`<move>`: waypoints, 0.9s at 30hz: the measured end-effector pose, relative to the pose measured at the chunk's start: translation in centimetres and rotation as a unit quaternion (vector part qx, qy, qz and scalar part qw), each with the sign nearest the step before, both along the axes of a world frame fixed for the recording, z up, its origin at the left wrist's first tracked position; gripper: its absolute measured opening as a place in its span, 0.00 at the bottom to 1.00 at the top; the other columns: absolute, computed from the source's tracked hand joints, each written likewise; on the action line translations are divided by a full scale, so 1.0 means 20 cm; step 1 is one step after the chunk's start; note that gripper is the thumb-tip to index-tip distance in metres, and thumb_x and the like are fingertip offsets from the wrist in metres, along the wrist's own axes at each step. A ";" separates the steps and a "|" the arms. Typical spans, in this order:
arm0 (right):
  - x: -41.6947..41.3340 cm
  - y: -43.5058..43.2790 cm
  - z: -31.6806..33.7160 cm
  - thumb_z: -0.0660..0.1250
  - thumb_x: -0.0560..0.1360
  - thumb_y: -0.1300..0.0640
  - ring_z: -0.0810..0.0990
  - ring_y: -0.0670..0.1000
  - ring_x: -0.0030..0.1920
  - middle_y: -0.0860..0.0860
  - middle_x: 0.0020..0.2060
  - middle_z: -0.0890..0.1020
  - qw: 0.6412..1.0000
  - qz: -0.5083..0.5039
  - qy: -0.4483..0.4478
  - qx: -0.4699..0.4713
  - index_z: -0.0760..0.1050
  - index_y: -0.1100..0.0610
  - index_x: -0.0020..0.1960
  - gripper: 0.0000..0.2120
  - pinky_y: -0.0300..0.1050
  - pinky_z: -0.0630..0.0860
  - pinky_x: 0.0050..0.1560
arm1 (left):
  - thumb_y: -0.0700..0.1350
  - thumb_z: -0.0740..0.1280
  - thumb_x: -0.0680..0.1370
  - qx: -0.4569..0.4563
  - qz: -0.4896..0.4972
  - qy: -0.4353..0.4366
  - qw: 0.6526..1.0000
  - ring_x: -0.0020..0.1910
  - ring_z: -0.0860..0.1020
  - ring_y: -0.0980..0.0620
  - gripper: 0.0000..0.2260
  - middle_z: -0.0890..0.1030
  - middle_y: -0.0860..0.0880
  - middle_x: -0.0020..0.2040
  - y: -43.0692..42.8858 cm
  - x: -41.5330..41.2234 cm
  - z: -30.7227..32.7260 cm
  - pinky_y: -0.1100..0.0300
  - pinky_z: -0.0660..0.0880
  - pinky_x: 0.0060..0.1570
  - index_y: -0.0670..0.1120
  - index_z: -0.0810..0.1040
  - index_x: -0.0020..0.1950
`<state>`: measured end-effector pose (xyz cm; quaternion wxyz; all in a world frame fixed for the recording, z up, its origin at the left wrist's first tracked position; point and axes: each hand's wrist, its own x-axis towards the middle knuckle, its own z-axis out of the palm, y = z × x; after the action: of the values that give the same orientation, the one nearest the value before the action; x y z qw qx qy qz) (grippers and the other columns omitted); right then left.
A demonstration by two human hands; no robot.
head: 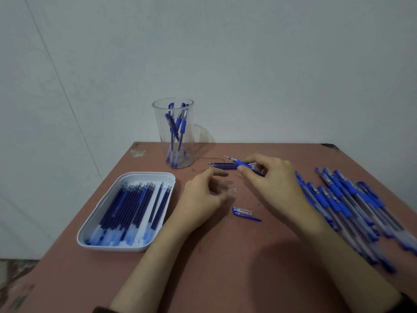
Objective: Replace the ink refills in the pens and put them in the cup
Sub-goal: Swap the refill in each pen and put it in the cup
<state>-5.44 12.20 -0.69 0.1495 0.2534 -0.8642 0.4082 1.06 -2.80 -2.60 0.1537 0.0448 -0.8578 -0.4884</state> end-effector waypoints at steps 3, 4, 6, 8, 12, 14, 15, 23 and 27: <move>0.02 -0.02 0.01 0.69 0.74 0.55 0.72 0.43 0.30 0.50 0.28 0.77 0.990 0.087 -0.087 -0.073 0.81 0.45 0.44 0.05 0.36 0.69 0.33 | 0.40 0.71 0.74 0.188 -0.003 0.050 0.981 0.38 0.80 0.61 0.09 0.83 0.54 0.38 0.01 0.01 0.04 0.69 0.73 0.41 0.46 0.82 0.54; 0.03 -0.03 0.01 0.69 0.74 0.56 0.73 0.44 0.30 0.49 0.28 0.77 0.982 0.116 -0.118 -0.094 0.82 0.46 0.44 0.06 0.37 0.70 0.33 | 0.40 0.70 0.75 0.228 -0.011 0.056 0.972 0.35 0.78 0.63 0.08 0.83 0.56 0.36 0.01 0.01 0.05 0.71 0.72 0.39 0.44 0.82 0.53; 0.04 -0.04 0.01 0.69 0.75 0.58 0.74 0.45 0.29 0.47 0.27 0.77 0.967 0.157 -0.159 -0.121 0.82 0.48 0.45 0.06 0.36 0.70 0.31 | 0.42 0.69 0.75 0.254 -0.016 0.050 0.966 0.36 0.77 0.65 0.06 0.83 0.57 0.38 0.01 0.02 0.06 0.72 0.71 0.36 0.45 0.83 0.51; 0.05 -0.05 0.01 0.68 0.75 0.59 0.74 0.43 0.28 0.48 0.27 0.77 0.960 0.175 -0.176 -0.133 0.82 0.50 0.48 0.06 0.33 0.68 0.29 | 0.43 0.69 0.75 0.291 -0.018 0.043 0.956 0.40 0.79 0.63 0.06 0.84 0.55 0.42 0.00 0.02 0.06 0.71 0.72 0.38 0.48 0.84 0.49; 0.05 -0.04 0.03 0.68 0.76 0.59 0.74 0.42 0.28 0.48 0.28 0.77 0.954 0.190 -0.177 -0.147 0.82 0.51 0.52 0.07 0.33 0.68 0.28 | 0.47 0.71 0.72 0.348 -0.016 0.033 0.937 0.46 0.79 0.56 0.10 0.84 0.48 0.49 0.00 0.02 0.06 0.62 0.73 0.47 0.48 0.84 0.53; 0.05 -0.04 0.03 0.68 0.76 0.58 0.74 0.42 0.27 0.47 0.27 0.77 0.955 0.192 -0.171 -0.148 0.82 0.51 0.53 0.08 0.34 0.68 0.28 | 0.51 0.72 0.70 0.365 -0.025 0.031 0.930 0.49 0.79 0.53 0.14 0.83 0.45 0.53 0.01 0.02 0.06 0.57 0.73 0.51 0.48 0.84 0.54; 0.05 -0.04 0.03 0.68 0.75 0.58 0.74 0.43 0.27 0.47 0.27 0.77 0.956 0.191 -0.166 -0.148 0.82 0.51 0.53 0.08 0.34 0.68 0.28 | 0.53 0.72 0.69 0.374 -0.028 0.031 0.927 0.49 0.79 0.52 0.15 0.83 0.45 0.53 0.01 0.02 0.07 0.55 0.73 0.52 0.49 0.84 0.53; 0.03 -0.04 0.01 0.71 0.73 0.57 0.73 0.49 0.30 0.50 0.27 0.77 0.968 0.157 -0.148 -0.131 0.83 0.47 0.46 0.06 0.49 0.74 0.37 | 0.45 0.67 0.76 0.429 0.010 0.066 0.901 0.40 0.80 0.58 0.06 0.83 0.53 0.40 -0.03 0.02 0.09 0.67 0.75 0.40 0.49 0.82 0.49; 0.03 -0.03 0.00 0.71 0.73 0.56 0.73 0.45 0.30 0.49 0.28 0.77 0.978 0.134 -0.127 -0.096 0.83 0.47 0.45 0.05 0.38 0.69 0.34 | 0.43 0.64 0.79 0.496 0.025 0.099 0.863 0.43 0.84 0.51 0.03 0.85 0.44 0.46 -0.04 0.02 0.10 0.61 0.81 0.44 0.46 0.77 0.48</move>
<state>-4.80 11.61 -0.59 0.0064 0.2976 -0.7909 0.5347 1.38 -3.65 -0.60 0.2074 0.0878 -0.4815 -0.8470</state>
